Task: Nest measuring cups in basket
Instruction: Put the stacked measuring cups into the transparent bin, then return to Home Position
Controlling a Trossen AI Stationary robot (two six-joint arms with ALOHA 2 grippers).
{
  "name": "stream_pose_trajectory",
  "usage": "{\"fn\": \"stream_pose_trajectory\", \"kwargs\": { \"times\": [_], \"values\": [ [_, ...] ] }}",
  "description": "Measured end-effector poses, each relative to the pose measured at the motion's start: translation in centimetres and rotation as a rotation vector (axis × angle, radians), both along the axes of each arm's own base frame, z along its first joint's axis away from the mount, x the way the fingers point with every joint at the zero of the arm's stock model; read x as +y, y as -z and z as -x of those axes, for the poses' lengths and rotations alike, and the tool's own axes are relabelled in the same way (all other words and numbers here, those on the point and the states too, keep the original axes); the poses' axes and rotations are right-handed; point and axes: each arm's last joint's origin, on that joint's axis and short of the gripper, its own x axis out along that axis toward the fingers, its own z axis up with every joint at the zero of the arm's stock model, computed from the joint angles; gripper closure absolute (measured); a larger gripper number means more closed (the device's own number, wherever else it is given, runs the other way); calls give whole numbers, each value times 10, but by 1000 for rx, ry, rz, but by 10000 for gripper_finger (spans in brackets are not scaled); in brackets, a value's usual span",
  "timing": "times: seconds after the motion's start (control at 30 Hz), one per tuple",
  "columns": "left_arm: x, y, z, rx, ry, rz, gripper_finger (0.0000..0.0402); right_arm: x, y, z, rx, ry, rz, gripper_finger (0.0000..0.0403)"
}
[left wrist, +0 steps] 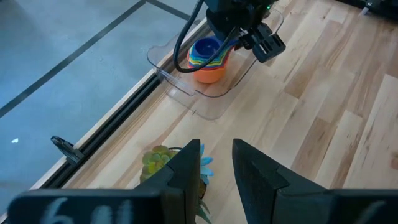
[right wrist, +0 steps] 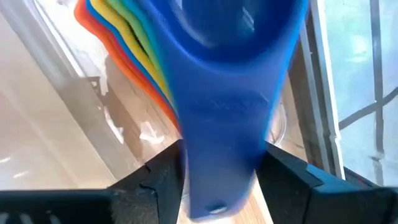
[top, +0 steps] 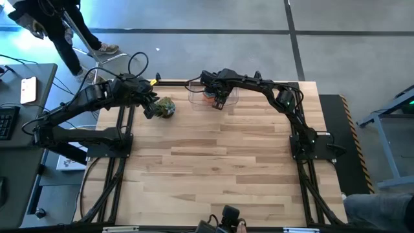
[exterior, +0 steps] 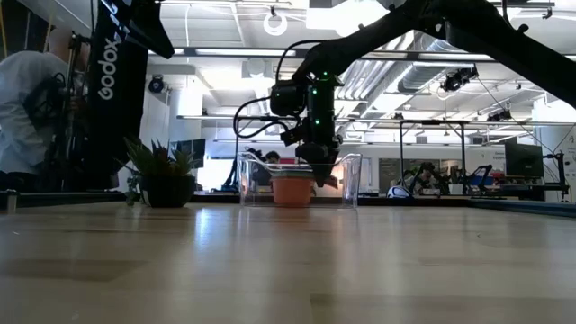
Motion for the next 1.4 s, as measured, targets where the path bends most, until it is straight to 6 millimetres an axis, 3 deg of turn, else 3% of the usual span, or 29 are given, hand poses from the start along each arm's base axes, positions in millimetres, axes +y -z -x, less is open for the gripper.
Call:
{"fn": "stream_pose_trajectory", "kwargs": {
  "times": [0.33, 0.53, 0.83, 1.13, 1.4],
  "values": [
    [0, 0, 0, -3, 6, 5, 316, -1, -10, -3, -35, 21, -1, 234],
    [-3, -2, 3, -45, 21, 49, 316, -2, -52, -7, -145, 79, -2, 238],
    [-18, -8, 33, -165, 5, 43, 316, 9, -119, 6, -337, 179, 47, 238],
    [-35, 21, 65, -362, 26, 51, 316, 58, -165, 2, -528, 175, 24, 238],
    [-45, 63, 82, -604, 92, -7, 316, 118, -178, -20, -642, 97, 54, 238]
  ]
}}
